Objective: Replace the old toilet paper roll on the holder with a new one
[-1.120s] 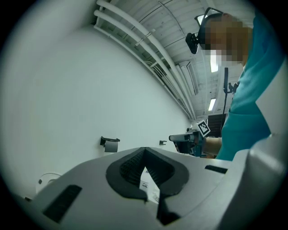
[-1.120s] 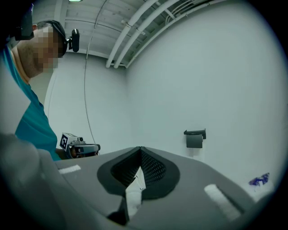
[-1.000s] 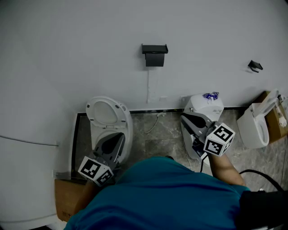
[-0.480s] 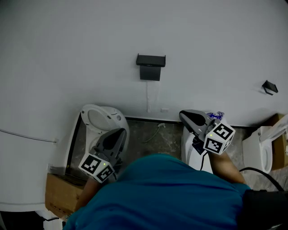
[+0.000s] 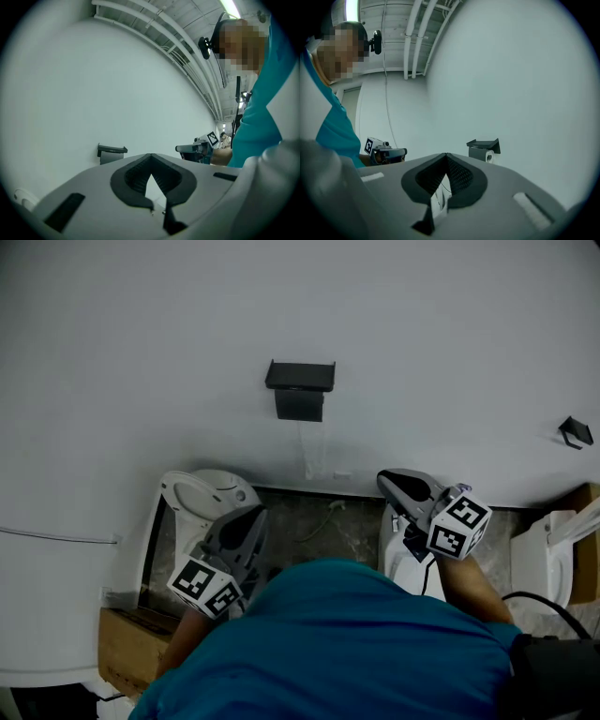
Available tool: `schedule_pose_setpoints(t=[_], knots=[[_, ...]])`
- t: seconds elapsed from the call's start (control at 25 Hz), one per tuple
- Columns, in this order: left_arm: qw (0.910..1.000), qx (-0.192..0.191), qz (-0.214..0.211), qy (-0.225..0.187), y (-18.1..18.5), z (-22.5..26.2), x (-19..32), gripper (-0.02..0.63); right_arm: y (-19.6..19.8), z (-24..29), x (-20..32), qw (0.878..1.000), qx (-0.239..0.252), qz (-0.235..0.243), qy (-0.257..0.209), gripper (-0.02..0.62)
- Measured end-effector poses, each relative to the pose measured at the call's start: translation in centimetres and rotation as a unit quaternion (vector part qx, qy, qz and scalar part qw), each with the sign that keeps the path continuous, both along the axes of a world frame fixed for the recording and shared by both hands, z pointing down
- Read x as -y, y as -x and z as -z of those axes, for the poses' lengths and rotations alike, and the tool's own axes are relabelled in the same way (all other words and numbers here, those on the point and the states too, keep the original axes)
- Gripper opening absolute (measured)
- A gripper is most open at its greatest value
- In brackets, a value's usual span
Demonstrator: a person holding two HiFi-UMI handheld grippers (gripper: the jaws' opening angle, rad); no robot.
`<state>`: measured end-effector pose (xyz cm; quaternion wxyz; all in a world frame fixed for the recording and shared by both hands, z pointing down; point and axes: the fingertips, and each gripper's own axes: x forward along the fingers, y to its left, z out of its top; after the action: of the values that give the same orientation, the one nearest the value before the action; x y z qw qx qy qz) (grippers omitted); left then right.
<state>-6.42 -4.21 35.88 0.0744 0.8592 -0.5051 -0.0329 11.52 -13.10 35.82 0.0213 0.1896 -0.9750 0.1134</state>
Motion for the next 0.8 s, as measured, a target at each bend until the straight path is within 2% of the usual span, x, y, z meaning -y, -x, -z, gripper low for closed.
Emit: schedule_pose_setpoints(t=[0.28,0.48,0.8], knots=[[0.9986,0.001,-0.053,0.0,4.9,-1.1,6.2,0.008,4.6,-0.5,5.1,0.999,-0.014,-0.04,-0.001,0.003],[0.9949,-0.001,-0.1,-0.005,9.5,-0.3,10.5,0.009,9.9,0.3,7.8,0.998,-0.018,-0.067,-0.004,0.003],[0.9923,-0.013,-0.123,-0.001,17.1,-0.8,16.1,0.008,16.8,0.3,11.9,0.995,-0.027,-0.099,0.0,0.003]])
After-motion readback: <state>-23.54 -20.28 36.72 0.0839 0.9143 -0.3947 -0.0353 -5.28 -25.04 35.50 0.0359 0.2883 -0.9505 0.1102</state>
